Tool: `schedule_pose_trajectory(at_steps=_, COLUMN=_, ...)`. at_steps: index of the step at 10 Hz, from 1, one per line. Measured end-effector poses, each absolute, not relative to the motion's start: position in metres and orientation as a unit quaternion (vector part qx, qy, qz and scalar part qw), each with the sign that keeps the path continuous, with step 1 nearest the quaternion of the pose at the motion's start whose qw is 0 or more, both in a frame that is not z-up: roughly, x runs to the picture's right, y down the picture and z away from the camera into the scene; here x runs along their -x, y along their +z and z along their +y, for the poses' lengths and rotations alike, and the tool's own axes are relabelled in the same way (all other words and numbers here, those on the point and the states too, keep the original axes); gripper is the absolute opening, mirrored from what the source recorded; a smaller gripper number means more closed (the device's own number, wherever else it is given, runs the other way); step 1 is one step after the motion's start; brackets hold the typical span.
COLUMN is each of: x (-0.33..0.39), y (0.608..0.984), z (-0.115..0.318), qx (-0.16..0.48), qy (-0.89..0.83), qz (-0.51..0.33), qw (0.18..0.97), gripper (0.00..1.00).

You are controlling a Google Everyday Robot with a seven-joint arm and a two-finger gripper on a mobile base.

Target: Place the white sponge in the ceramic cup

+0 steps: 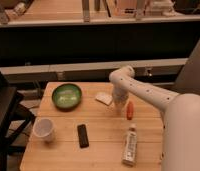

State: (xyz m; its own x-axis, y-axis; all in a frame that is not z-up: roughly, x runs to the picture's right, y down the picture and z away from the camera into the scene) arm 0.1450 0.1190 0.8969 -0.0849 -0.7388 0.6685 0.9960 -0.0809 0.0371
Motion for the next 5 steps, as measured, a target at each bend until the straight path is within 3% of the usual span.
schedule_pose_trajectory(at_steps=4, x=-0.124, y=0.886, z=0.088, qx=0.182, qy=-0.745, qz=-0.260, qw=0.587, gripper=0.76)
schedule_pose_trajectory(at_steps=5, x=-0.120, y=0.884, z=0.079, qx=0.167, qy=-0.754, qz=-0.259, qw=0.580, gripper=0.80)
